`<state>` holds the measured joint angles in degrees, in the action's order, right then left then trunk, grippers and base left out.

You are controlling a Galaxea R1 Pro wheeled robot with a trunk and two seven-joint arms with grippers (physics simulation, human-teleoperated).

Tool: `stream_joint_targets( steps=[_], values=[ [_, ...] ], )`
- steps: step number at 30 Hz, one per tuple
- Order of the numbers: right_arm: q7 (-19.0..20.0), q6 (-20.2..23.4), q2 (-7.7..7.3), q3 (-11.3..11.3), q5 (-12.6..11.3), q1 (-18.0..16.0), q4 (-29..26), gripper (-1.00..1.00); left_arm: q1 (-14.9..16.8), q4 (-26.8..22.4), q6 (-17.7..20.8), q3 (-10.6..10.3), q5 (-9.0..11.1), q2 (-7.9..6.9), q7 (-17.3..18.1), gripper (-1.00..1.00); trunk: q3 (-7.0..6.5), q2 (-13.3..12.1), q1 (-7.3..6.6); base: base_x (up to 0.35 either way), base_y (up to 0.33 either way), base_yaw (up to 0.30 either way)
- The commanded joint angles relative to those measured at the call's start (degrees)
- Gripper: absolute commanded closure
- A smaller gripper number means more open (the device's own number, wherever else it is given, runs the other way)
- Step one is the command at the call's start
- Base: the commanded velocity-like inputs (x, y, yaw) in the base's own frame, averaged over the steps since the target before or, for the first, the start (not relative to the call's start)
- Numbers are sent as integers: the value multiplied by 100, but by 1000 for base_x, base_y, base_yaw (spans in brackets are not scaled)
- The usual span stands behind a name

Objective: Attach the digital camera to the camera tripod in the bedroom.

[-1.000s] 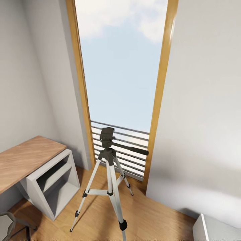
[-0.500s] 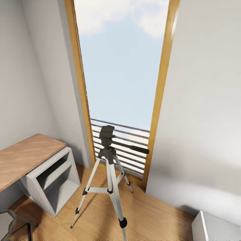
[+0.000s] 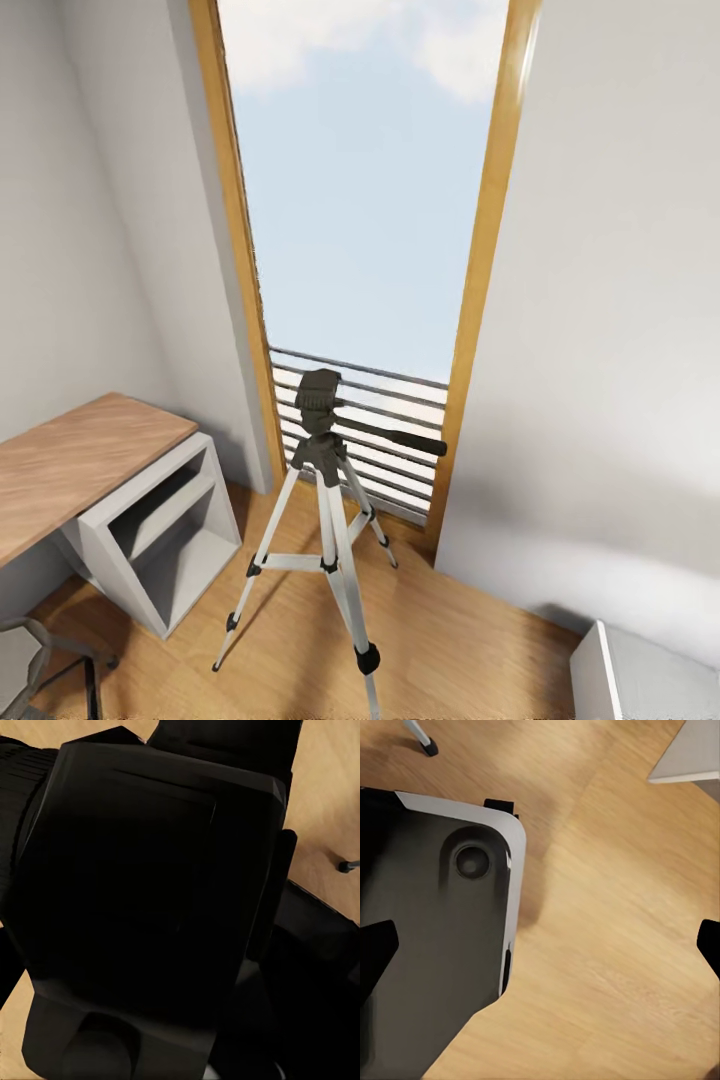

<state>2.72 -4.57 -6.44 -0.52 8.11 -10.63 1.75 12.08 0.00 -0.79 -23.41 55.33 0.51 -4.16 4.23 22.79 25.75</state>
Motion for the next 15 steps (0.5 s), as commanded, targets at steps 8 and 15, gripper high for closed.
stream_joint_targets(
  steps=[8,15],
  values=[
    [9,-35,-1,-9,42,-9,18,-100,4,0,-2,-50,39,2,-23,100,86,13,3,0,0,0],
    [9,-35,-4,-9,42,-10,18,-100,4,0,-1,-50,39,2,-23,100,149,13,3,0,0,0]
  ],
)
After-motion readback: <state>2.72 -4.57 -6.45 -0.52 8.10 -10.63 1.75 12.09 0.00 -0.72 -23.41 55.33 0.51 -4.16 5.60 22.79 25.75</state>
